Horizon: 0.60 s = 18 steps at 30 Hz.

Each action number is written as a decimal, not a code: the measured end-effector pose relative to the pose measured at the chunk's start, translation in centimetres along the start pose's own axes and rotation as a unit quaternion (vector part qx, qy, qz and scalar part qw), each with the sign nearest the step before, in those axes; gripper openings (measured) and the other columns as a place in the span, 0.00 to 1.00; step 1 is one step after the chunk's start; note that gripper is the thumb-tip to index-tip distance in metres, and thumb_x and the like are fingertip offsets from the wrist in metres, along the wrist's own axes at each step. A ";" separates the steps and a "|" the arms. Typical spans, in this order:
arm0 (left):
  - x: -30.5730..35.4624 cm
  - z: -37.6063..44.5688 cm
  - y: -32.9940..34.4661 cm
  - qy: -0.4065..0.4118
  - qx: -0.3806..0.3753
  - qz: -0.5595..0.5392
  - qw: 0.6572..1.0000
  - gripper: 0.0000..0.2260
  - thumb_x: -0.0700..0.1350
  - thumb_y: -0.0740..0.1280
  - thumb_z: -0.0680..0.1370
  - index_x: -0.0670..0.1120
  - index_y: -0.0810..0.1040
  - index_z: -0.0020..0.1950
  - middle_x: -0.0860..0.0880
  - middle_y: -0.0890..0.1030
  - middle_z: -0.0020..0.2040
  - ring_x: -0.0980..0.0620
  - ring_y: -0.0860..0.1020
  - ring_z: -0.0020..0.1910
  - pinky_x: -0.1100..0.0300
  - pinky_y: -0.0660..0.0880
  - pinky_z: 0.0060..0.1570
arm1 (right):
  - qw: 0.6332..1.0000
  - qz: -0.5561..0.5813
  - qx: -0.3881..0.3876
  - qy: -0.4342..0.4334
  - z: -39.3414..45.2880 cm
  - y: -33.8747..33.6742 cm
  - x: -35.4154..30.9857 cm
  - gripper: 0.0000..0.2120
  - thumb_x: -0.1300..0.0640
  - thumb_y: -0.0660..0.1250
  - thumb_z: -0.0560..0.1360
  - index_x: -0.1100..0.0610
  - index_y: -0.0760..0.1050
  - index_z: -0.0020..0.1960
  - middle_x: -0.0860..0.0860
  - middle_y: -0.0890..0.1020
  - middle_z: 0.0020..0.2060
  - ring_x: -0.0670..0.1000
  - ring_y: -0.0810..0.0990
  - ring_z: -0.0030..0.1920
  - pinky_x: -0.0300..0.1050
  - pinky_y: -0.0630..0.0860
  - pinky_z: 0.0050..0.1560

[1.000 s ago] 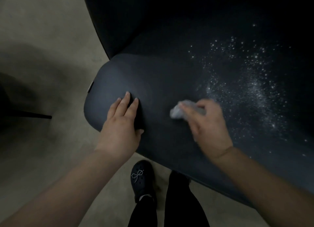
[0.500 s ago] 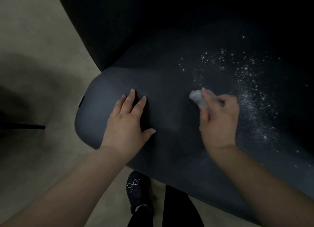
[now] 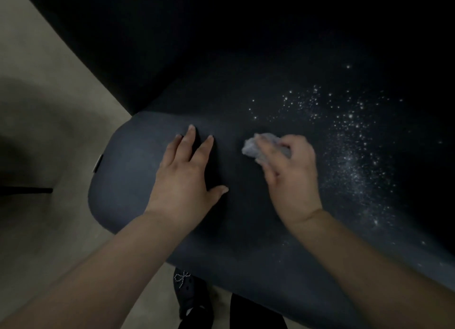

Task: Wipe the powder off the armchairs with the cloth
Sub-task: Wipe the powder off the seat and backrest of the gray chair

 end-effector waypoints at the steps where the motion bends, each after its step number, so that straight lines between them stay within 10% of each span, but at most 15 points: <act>1: 0.3 0.3 0.0 0.000 0.002 -0.001 1.000 0.43 0.60 0.70 0.72 0.56 0.49 0.78 0.51 0.42 0.79 0.50 0.41 0.76 0.57 0.42 0.73 | 1.000 0.011 -0.009 -0.023 1.3 0.5 -0.8 0.20 0.64 0.67 0.73 0.54 0.77 0.64 0.61 0.74 0.50 0.60 0.72 0.49 0.43 0.70 0.51; 9: 1.5 2.2 -0.2 -0.011 0.022 -0.005 1.000 0.42 0.61 0.69 0.72 0.56 0.48 0.78 0.52 0.42 0.79 0.51 0.42 0.76 0.57 0.42 0.73 | 0.996 0.007 0.027 0.085 5.3 0.2 4.3 0.18 0.57 0.62 0.76 0.50 0.75 0.65 0.62 0.74 0.56 0.62 0.71 0.56 0.56 0.70 0.56; 18: 2.5 3.6 -0.6 -0.015 0.027 0.004 1.000 0.44 0.63 0.68 0.72 0.55 0.47 0.79 0.53 0.41 0.79 0.51 0.41 0.76 0.60 0.39 0.71 | 0.998 0.052 0.002 -0.023 10.6 1.6 1.9 0.18 0.60 0.69 0.73 0.56 0.78 0.63 0.61 0.74 0.48 0.62 0.74 0.47 0.59 0.77 0.45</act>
Point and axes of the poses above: each hand's wrist, its own z-axis towards the middle knuckle, its own y-axis out of the palm, x = y × z, the point moved 7 cm from there along z, towards the middle knuckle
